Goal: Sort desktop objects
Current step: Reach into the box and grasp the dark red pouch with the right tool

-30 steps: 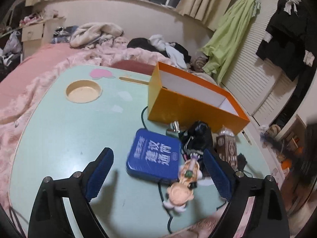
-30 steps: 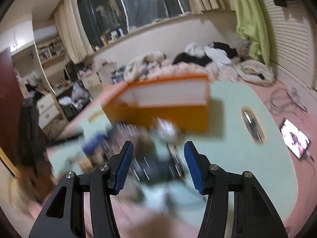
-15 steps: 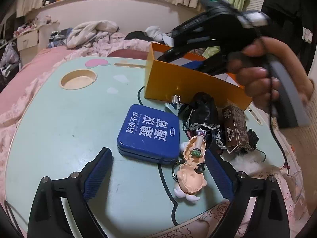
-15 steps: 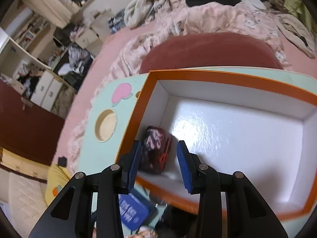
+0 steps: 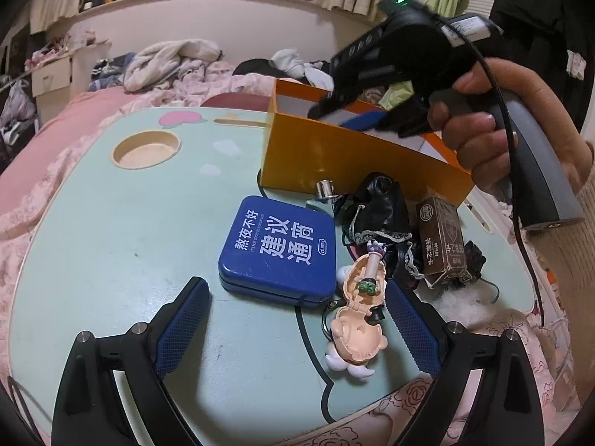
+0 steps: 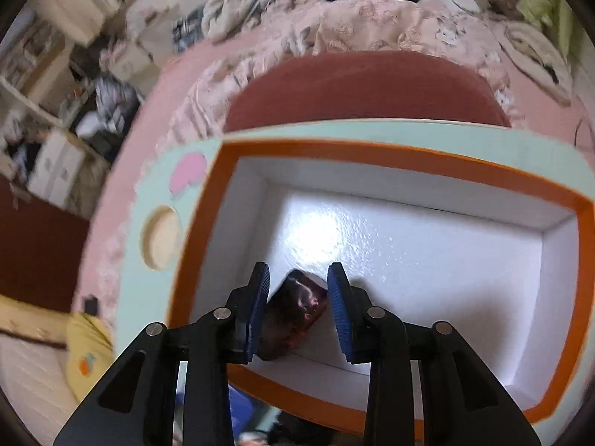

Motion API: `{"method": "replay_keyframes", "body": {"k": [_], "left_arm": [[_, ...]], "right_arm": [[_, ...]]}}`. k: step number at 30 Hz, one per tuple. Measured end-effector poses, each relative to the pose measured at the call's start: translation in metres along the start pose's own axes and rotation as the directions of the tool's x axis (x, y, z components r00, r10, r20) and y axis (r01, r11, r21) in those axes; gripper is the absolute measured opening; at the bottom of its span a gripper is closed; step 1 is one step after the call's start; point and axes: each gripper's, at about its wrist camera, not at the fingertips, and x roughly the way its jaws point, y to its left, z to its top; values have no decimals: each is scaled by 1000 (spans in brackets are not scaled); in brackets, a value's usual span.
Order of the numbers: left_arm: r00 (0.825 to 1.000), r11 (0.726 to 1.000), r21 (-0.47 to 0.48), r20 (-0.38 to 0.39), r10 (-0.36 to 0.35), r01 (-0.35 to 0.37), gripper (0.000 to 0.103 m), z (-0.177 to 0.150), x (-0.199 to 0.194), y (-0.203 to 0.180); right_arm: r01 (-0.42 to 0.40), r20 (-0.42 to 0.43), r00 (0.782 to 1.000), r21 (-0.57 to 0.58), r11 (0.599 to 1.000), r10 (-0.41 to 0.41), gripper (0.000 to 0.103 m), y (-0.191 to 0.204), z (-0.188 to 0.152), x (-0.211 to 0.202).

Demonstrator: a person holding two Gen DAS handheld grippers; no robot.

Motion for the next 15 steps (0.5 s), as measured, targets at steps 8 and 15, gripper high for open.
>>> {"method": "replay_keyframes", "body": {"k": [8, 15], "left_arm": [[1000, 1000, 0, 0, 0, 0, 95, 0, 0, 0], [1000, 1000, -4, 3, -7, 7, 96, 0, -1, 0]], "right_arm": [[0, -102, 995, -98, 995, -10, 52, 21, -2, 32], [95, -70, 992, -135, 986, -105, 27, 18, -4, 56]]}}
